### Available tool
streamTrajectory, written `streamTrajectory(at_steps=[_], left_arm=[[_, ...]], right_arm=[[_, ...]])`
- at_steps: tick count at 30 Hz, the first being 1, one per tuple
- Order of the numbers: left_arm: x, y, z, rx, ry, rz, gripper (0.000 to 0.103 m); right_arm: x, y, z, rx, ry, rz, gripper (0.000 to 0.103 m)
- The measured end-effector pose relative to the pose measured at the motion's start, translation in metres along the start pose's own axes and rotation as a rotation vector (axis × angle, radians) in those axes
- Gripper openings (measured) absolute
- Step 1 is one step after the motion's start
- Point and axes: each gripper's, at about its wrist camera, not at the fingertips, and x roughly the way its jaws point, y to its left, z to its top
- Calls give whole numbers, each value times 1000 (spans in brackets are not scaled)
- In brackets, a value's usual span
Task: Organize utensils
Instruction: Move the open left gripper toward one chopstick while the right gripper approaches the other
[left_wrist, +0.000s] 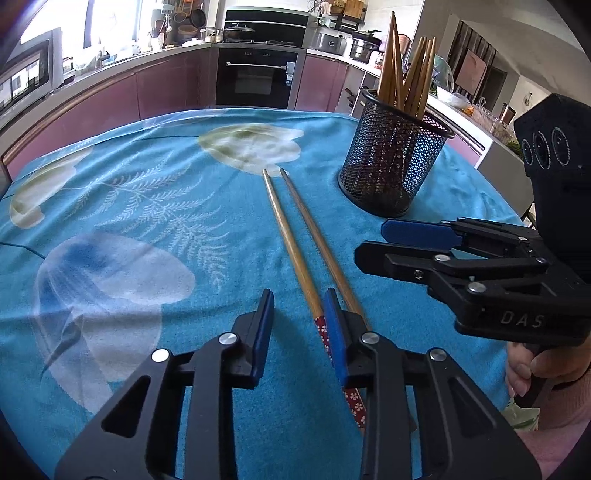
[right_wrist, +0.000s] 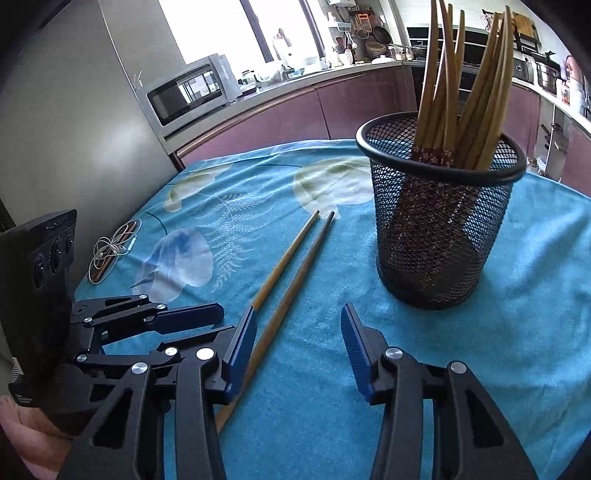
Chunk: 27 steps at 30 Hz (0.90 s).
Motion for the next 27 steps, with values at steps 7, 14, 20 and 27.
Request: streamTrajectory(at_steps=[7, 14, 20, 27], left_arm=[[-2, 2, -4, -7, -2, -12, 28], [-2, 2, -5, -6, -2, -20, 28], [0, 3, -2, -8, 0, -35, 27], [8, 2, 11, 3, 5, -14, 27]], right_arm=[[22, 6, 7, -22, 41, -22, 29], [24, 10, 6, -63, 57, -60, 27], [18, 3, 6, -56, 67, -81, 25], [21, 2, 8, -56, 74, -82, 25]])
